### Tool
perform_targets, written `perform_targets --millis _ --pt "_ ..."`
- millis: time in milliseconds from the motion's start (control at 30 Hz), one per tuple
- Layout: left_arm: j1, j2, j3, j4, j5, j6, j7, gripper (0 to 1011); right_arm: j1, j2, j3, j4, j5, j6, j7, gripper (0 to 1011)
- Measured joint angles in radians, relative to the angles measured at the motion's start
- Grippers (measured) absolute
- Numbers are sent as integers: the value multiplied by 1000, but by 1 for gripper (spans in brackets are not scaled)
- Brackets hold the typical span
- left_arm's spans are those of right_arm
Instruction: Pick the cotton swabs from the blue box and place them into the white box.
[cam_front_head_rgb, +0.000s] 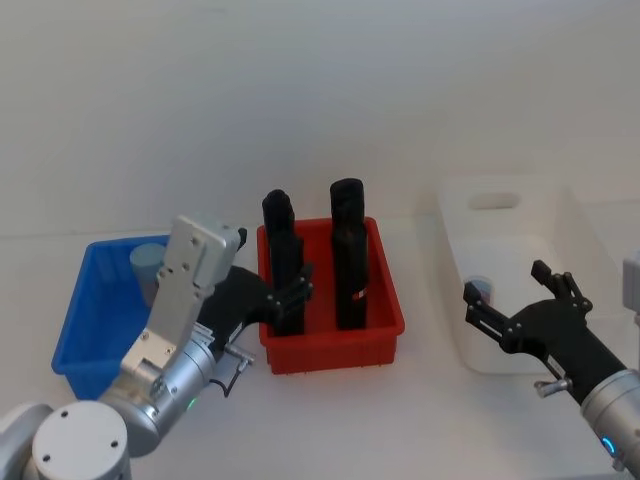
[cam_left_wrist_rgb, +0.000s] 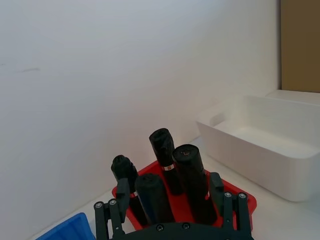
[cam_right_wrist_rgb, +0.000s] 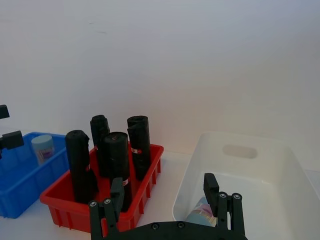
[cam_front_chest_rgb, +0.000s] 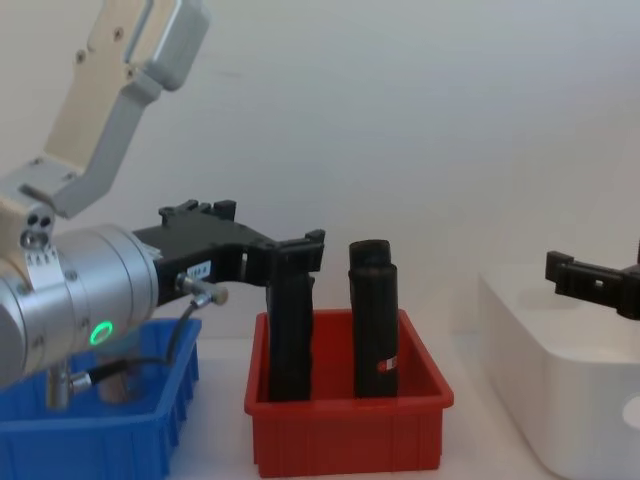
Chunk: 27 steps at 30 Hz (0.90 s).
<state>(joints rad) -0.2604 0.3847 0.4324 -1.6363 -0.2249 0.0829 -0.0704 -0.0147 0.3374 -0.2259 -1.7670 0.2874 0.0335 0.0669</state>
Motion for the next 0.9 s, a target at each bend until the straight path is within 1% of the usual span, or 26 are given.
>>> perform_targets --millis 167,300,900 --pt "17 -2 15 7 18 -48 42 1004 0 0 0 0 0 0 0 1002" --pt "22 -3 21 10 24 -64 56 1004 0 0 0 0 0 1 0 1001" --pt "23 -3 22 10 25 -69 60 1004 0 0 0 0 0 1 0 1002"
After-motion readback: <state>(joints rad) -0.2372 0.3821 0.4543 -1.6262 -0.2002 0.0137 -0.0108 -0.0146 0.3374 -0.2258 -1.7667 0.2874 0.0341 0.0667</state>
